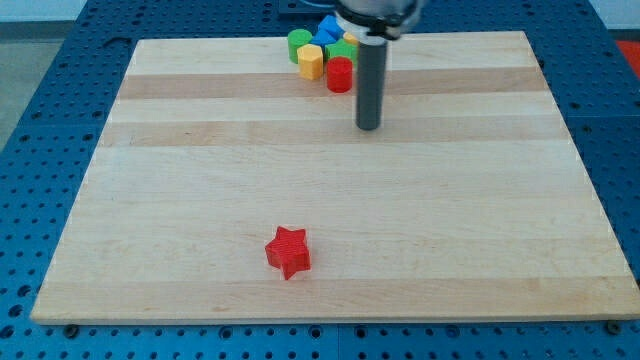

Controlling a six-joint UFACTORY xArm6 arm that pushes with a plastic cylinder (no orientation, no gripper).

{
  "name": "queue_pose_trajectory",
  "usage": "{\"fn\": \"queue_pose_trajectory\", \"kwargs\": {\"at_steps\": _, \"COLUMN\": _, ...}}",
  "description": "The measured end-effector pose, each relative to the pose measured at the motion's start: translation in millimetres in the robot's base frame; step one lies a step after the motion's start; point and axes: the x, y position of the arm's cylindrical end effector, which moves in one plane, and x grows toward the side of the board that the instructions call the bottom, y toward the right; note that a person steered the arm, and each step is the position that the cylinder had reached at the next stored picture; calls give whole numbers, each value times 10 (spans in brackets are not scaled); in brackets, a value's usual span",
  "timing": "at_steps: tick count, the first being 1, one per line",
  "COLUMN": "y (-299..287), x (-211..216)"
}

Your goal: Move your arm towards red star

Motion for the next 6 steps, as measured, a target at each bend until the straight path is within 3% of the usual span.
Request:
{"fn": "queue_pose_trajectory", "kwargs": {"at_steps": 2, "y": 799, "x": 1028}}
{"fn": "queue_pose_trajectory", "kwargs": {"at_steps": 3, "y": 749, "x": 1447}}
{"fn": "queue_pose_trajectory", "kwargs": {"at_steps": 4, "y": 405, "x": 1465}}
{"fn": "queue_pose_trajectory", "kwargs": {"at_steps": 6, "y": 30, "x": 1917}}
